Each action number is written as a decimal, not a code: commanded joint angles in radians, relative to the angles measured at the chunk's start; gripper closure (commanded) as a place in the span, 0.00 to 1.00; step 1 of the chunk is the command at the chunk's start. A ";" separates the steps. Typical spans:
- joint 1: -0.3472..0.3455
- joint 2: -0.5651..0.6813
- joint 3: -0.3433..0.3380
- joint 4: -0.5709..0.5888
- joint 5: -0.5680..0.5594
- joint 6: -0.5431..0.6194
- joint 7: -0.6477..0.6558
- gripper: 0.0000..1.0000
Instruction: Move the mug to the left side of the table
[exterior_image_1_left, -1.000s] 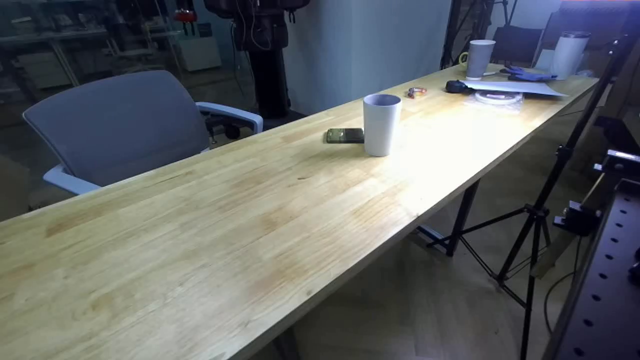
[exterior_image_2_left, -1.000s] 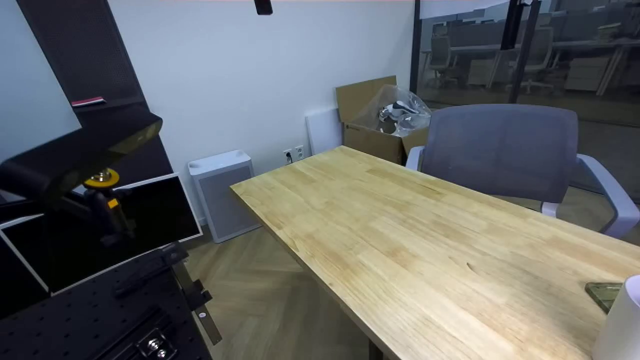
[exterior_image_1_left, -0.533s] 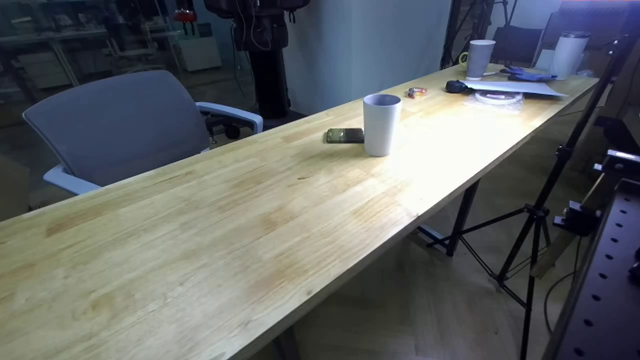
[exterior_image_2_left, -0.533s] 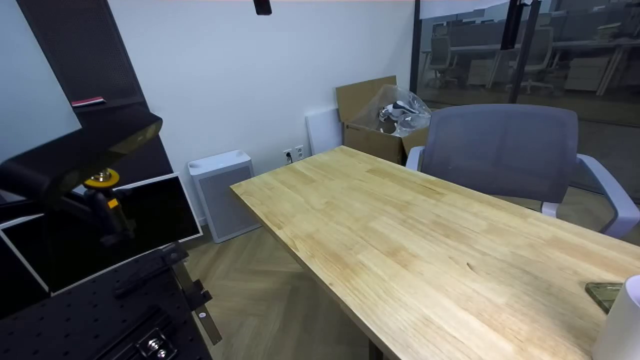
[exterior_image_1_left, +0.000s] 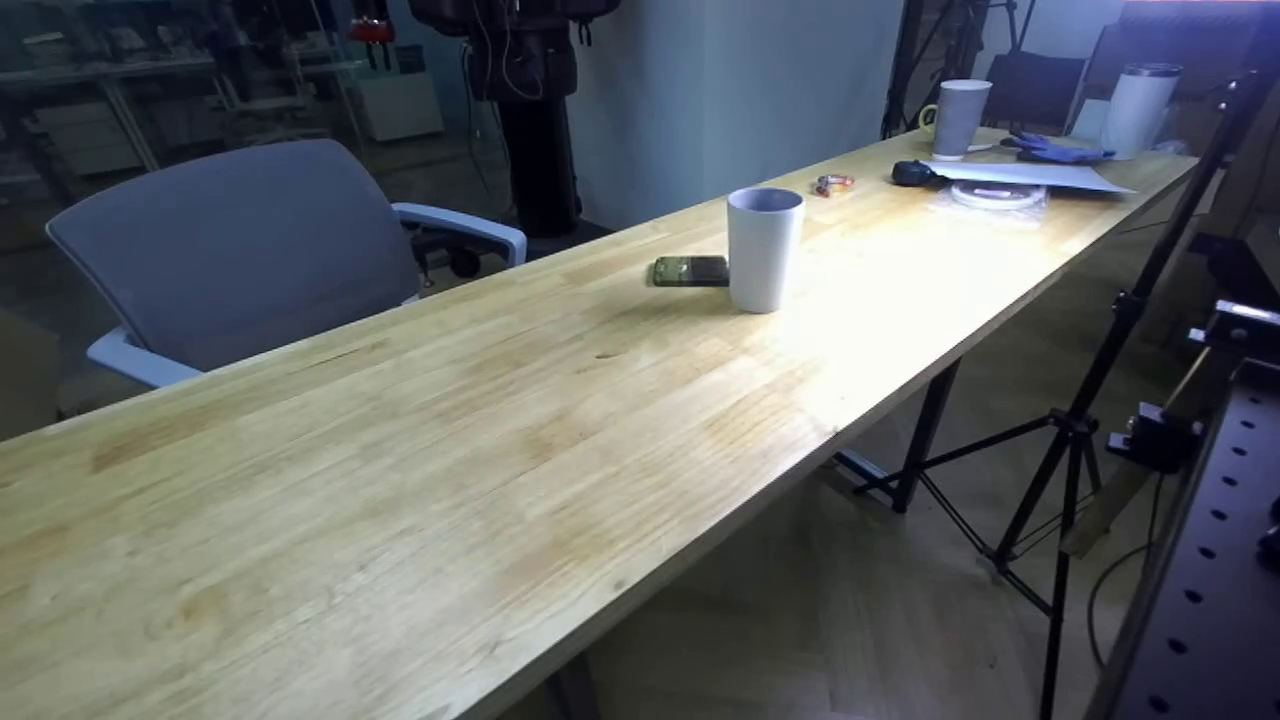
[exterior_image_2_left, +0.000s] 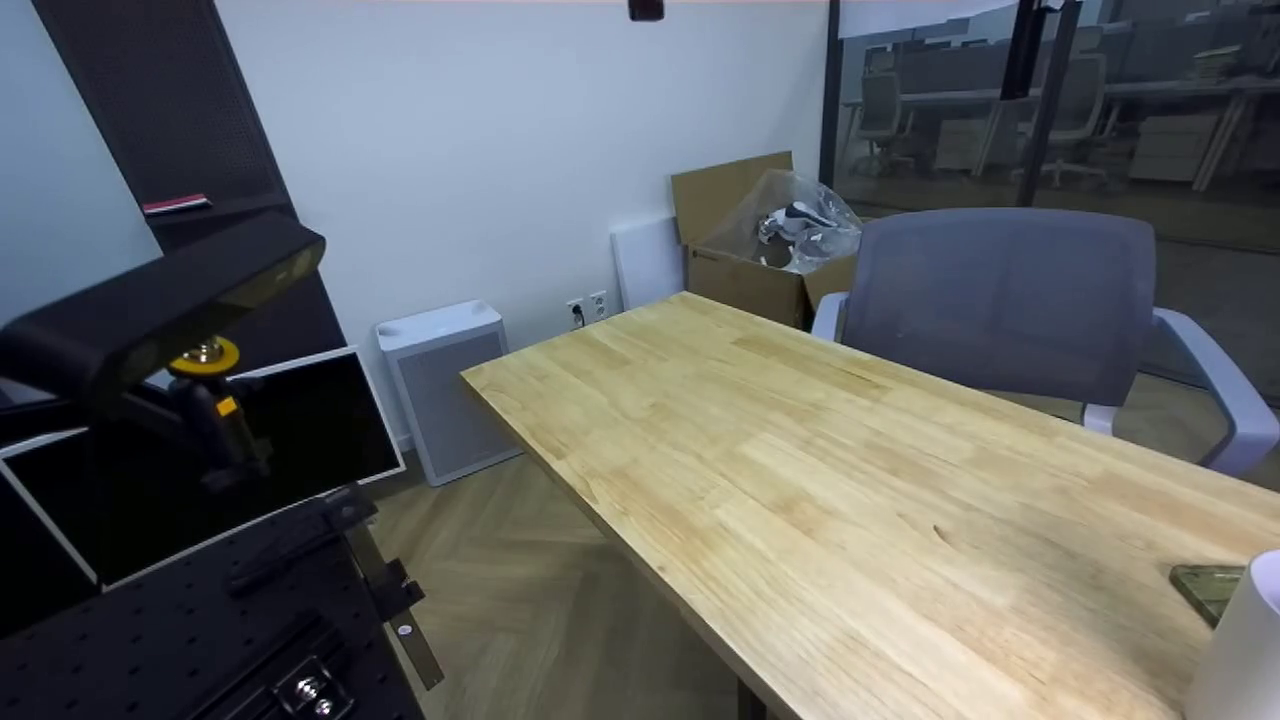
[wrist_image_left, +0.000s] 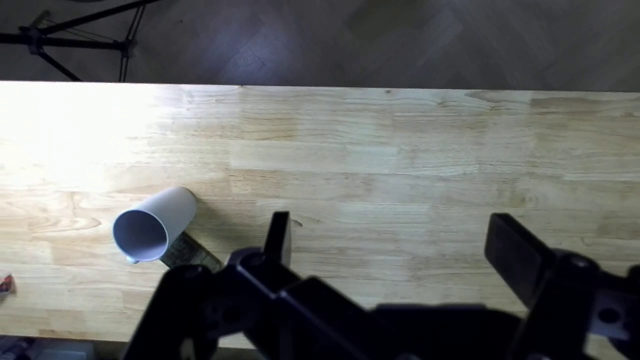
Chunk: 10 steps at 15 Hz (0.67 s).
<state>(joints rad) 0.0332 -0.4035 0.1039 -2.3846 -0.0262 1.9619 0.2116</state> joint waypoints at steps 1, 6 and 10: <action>-0.025 -0.022 -0.084 -0.043 0.064 0.077 -0.076 0.00; -0.059 0.049 -0.177 -0.054 0.168 0.229 -0.173 0.00; -0.090 0.148 -0.233 -0.015 0.204 0.303 -0.233 0.00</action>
<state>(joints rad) -0.0382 -0.3379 -0.0982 -2.4510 0.1455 2.2297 0.0162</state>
